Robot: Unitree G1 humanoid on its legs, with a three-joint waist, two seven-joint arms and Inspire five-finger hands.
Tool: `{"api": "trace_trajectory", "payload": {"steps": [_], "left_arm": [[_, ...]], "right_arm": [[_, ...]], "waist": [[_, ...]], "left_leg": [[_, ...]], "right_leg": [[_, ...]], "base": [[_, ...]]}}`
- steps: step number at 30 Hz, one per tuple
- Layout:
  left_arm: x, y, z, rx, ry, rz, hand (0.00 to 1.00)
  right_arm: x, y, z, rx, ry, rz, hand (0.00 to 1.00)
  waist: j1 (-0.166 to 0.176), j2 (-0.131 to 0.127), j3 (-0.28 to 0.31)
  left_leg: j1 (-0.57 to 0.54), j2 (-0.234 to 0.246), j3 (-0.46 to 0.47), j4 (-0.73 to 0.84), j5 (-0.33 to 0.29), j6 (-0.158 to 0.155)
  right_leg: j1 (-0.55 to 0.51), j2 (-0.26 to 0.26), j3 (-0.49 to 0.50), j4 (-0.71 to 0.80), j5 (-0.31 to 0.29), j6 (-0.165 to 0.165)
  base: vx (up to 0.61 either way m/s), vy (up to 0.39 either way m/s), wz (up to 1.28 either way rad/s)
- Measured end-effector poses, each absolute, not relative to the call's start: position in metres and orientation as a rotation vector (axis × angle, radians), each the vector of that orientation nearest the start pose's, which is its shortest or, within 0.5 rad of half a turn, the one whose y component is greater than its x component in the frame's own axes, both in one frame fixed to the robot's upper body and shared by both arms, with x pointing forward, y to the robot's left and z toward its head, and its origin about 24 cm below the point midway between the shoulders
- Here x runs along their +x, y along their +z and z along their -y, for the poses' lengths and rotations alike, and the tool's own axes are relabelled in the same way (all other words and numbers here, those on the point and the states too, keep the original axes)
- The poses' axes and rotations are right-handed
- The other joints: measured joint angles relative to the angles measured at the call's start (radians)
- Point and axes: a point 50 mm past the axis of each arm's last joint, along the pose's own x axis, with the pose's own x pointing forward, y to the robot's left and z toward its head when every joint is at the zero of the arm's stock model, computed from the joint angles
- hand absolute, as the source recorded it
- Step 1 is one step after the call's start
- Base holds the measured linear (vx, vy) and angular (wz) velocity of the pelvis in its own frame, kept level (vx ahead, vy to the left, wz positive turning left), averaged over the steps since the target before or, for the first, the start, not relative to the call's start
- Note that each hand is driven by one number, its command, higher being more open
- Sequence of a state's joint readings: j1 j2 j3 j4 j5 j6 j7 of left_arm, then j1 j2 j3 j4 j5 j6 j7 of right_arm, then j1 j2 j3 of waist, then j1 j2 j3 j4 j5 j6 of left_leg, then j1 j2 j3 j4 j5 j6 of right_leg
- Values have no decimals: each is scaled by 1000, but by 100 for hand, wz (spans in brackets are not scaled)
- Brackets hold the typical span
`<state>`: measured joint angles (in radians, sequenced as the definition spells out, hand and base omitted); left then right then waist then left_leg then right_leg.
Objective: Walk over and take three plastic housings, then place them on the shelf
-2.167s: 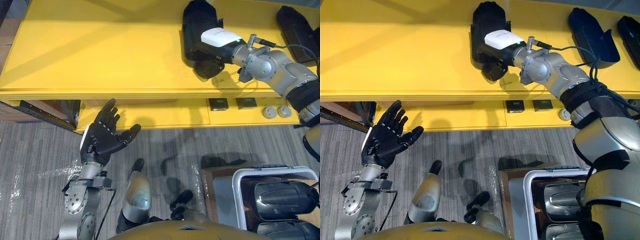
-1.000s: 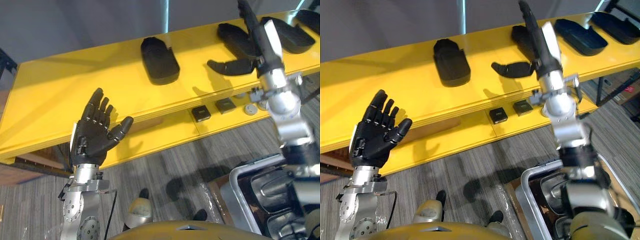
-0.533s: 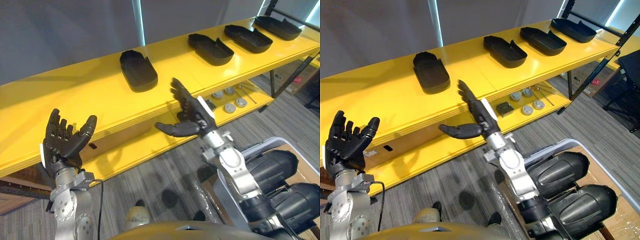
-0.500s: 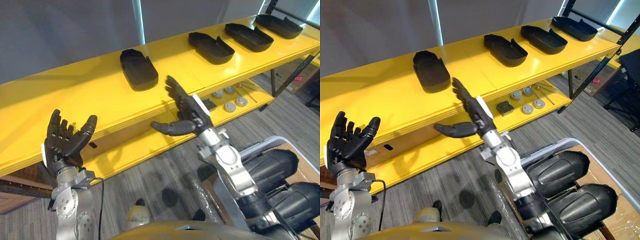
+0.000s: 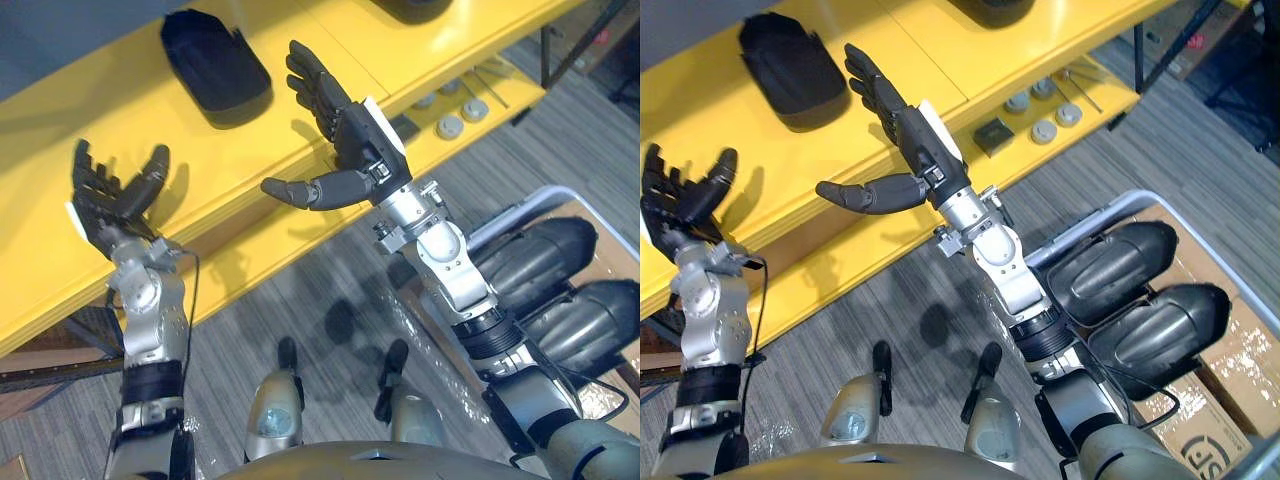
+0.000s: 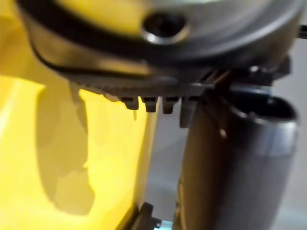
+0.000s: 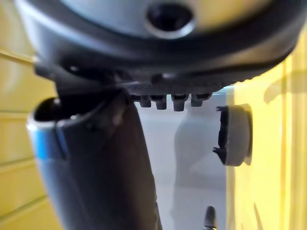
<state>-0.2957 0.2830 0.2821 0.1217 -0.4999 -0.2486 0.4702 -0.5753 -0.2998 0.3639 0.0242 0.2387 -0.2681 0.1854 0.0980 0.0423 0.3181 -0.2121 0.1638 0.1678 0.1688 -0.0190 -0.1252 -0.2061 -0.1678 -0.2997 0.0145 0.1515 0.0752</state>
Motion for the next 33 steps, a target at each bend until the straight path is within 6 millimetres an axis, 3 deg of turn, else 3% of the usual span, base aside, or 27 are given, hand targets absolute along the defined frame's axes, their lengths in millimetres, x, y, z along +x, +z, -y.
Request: {"api": "trace_trajectory", "payload": {"steps": [4,7,11,14,19,24,33], "left_arm": [[286,144,-278,-392,691,497,100],[285,153,-273,-409,684,543,100],[267,163,-244,-465,607,644,100],[252,158,-231,-494,557,663,100],[223,141,-227,-468,519,629,100],[212,128,-213,-432,395,567,100],[199,109,-196,-469,273,448,100]], "right_arm": [[299,211,59,-245,710,755,100],[296,240,39,-307,738,874,100],[305,268,18,-331,672,966,100],[320,271,16,-329,611,929,100],[348,268,18,-430,469,806,100],[375,262,33,-462,305,652,100],[384,277,41,-550,163,635,100]], "waist": [[2,0,6],[14,3,31],[54,16,61],[93,35,73],[147,62,87],[192,69,90],[205,70,90]], "left_leg": [[-23,3,-13,0,0,0],[-23,3,-42,2,-1,-1],[-23,1,-89,7,-3,-4],[-23,1,-133,22,-8,-9],[-26,-7,-201,21,-3,-14],[-40,-24,-246,21,4,-13],[-31,-30,-271,15,8,-16]], "right_leg": [[-21,5,0,0,2,-3],[-13,7,-5,0,1,-3],[19,7,-46,0,-7,-12],[52,8,-86,0,-22,-12],[93,7,-155,1,-40,-10],[111,-4,-202,0,-50,0],[137,-15,-237,1,-64,6]], "base": [[38,4,-1],[18,3,7],[-28,8,27],[-20,-5,39],[-11,0,38],[20,29,28],[2,21,10]]}}
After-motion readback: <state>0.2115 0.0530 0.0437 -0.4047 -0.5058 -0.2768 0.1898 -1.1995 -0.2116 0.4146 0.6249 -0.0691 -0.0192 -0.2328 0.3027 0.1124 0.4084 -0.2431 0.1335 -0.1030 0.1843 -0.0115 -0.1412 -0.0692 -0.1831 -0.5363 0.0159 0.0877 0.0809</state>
